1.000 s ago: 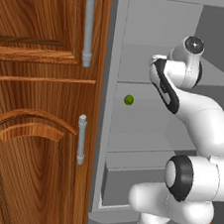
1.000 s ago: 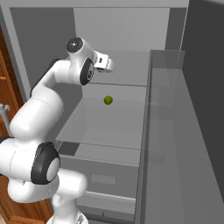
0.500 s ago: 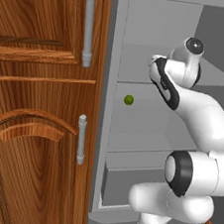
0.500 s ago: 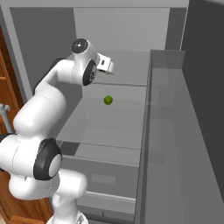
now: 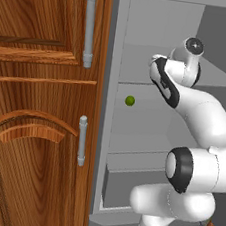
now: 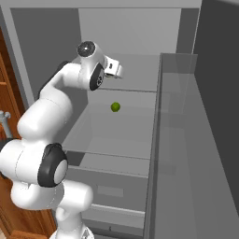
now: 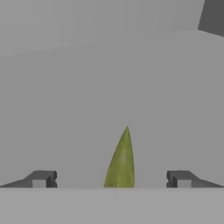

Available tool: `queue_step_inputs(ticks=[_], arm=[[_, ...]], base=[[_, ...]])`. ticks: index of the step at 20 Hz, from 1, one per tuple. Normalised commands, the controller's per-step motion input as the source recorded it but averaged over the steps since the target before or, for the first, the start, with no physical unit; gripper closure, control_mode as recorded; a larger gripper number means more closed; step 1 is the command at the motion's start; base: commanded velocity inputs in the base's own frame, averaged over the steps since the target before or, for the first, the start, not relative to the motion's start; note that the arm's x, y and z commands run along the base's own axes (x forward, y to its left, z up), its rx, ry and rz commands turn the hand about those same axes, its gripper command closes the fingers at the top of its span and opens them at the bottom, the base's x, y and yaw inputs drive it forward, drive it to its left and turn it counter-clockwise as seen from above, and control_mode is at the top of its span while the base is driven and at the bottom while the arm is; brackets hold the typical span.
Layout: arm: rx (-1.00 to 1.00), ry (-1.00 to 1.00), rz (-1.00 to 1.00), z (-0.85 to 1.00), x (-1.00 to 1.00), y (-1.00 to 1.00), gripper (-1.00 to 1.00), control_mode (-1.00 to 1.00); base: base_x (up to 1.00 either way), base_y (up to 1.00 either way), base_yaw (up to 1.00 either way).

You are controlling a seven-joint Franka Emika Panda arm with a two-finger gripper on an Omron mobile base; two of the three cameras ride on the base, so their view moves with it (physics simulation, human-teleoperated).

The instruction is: Take the lemon wedge from the fridge and place it on the plate with fish on the dining counter.

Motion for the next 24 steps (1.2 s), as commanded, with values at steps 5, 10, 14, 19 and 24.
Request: queue_step_inputs(ticks=[5,10,14,19,24], arm=[[0.0,0.0,0.0,-0.19,0.19,0.0,1.0,-1.0],[0.0,0.0,0.0,-0.39,0.06,0.0,1.0,-1.0],[0.0,0.0,0.0,-0.1,0.01,0.0,1.0,-1.0],[0.0,0.0,0.0,0.0,-0.03,0.0,1.0,-1.0],[0.0,-0.04,0.0,0.4,-0.75,0.2,1.0,-1.0]], base=[[0.0,0.0,0.0],[0.0,0.0,0.0],[0.0,0.0,0.0],[0.0,0.0,0.0],[0.0,0.0,0.0]])
